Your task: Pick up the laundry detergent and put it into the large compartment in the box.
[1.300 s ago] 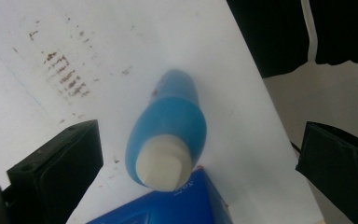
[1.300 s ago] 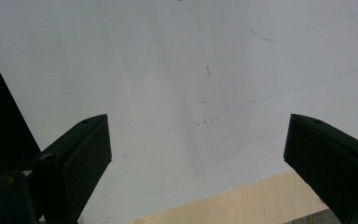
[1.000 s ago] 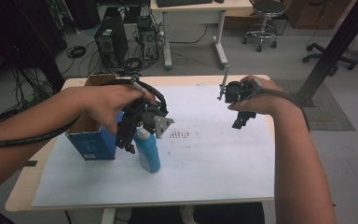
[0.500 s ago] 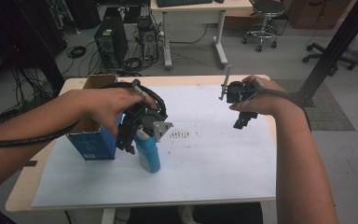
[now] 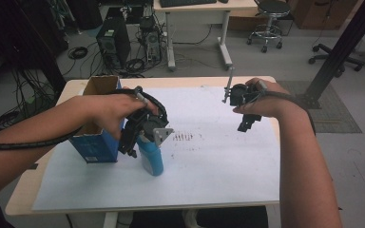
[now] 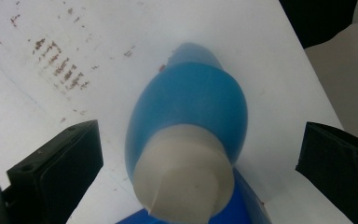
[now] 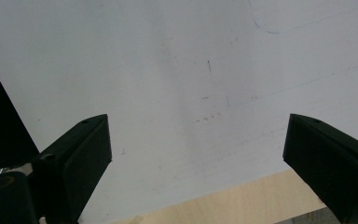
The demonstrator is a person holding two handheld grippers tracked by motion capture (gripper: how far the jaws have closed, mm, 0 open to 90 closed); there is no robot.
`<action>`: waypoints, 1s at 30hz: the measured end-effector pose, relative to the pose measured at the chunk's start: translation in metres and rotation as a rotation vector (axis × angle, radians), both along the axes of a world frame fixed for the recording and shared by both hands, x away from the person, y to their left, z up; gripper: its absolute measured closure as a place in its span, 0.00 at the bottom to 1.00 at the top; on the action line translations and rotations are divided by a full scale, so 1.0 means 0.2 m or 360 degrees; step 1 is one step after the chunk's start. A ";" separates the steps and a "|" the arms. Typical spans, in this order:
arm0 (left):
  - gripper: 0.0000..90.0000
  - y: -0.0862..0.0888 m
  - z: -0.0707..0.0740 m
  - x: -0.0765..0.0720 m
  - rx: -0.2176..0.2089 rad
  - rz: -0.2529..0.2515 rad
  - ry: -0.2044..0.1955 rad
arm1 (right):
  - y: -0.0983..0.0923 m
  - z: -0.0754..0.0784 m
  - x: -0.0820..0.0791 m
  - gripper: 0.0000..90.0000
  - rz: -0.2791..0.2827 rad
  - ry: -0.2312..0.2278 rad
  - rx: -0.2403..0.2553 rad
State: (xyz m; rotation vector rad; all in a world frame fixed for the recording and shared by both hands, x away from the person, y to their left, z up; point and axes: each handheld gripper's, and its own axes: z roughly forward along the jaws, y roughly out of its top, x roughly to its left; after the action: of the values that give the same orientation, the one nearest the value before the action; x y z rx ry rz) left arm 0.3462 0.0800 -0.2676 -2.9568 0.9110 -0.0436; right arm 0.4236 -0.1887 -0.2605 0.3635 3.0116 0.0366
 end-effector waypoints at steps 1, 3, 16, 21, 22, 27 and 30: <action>0.00 0.00 -0.01 0.00 0.0003 -0.0002 -0.0001 | 0.00 0.00 0.00 0.08 -0.0002 -0.0001 0.0002; 0.00 0.00 -0.03 0.00 0.0014 -0.0011 -0.0007 | 0.00 -0.01 0.00 0.09 0.0003 0.0003 0.0002; 0.00 0.02 -0.11 0.02 0.0024 -0.0077 -0.0021 | -0.01 -0.03 0.00 0.09 -0.0011 0.0011 0.0000; 0.00 0.03 -0.12 0.02 0.0015 -0.0090 -0.0030 | 0.00 -0.03 0.00 0.09 -0.0004 0.0010 -0.0008; 0.00 0.03 -0.13 0.02 0.0016 -0.0090 -0.0036 | 0.00 -0.03 0.00 0.09 -0.0007 0.0012 -0.0009; 0.00 0.03 -0.13 0.02 0.0014 -0.0093 -0.0054 | 0.00 -0.04 0.00 0.09 -0.0006 0.0012 -0.0009; 0.00 0.04 -0.13 0.02 0.0001 -0.0104 -0.0050 | 0.01 -0.04 0.00 0.09 -0.0002 0.0012 -0.0015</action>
State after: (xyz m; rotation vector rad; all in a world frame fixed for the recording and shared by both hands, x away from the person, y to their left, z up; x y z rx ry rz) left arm 0.3495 0.0882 -0.2939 -2.9163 1.0035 -0.0917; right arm 0.4236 -0.1875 -0.2694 0.3655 3.0182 0.0210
